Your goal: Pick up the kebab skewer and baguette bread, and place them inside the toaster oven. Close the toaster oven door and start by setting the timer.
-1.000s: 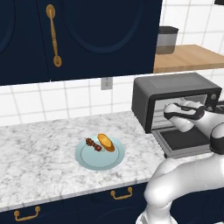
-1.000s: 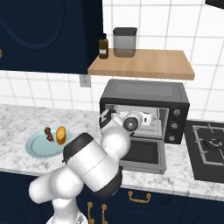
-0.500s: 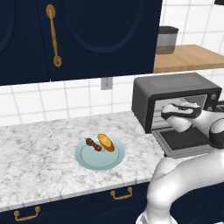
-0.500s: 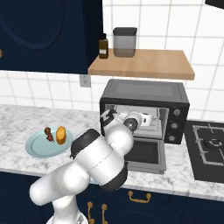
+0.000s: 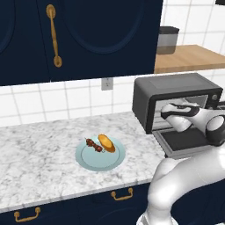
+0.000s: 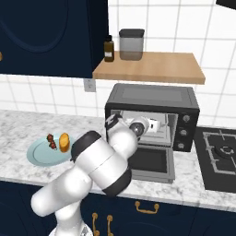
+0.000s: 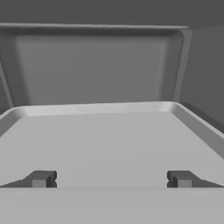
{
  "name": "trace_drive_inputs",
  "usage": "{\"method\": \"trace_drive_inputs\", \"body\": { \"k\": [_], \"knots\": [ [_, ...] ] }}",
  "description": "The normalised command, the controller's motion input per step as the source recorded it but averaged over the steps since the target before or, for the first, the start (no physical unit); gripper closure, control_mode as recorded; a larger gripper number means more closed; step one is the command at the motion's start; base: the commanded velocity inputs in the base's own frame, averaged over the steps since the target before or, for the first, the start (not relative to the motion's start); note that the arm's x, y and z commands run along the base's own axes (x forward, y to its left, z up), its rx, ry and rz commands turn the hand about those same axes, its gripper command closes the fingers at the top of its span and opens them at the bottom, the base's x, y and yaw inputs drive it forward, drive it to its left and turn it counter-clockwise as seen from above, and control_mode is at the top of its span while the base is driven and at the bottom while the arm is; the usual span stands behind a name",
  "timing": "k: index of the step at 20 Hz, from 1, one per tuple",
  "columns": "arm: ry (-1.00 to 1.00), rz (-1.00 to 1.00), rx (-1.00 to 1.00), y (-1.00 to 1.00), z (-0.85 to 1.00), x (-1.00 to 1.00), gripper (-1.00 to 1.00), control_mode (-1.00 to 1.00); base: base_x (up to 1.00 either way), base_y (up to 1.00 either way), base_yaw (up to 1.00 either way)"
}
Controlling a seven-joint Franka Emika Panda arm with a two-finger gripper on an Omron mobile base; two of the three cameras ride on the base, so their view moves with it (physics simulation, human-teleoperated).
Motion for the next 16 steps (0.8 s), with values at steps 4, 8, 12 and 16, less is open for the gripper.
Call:
{"method": "trace_drive_inputs", "body": {
  "k": [4,8,12,16],
  "knots": [
    [0.11,0.00,0.00,0.00,-0.04,0.00,-1.00,-1.00,0.00,0.00,0.00],
    [0.11,0.00,0.00,0.00,-0.16,0.00,-1.00,-1.00,0.00,0.00,0.00],
    [0.06,0.00,0.00,-0.03,-0.32,-0.15,-1.00,-1.00,0.00,0.00,0.00],
    [0.02,0.00,0.00,-0.11,-0.48,-0.46,-1.00,-1.00,0.00,0.00,0.00]
  ]
}}
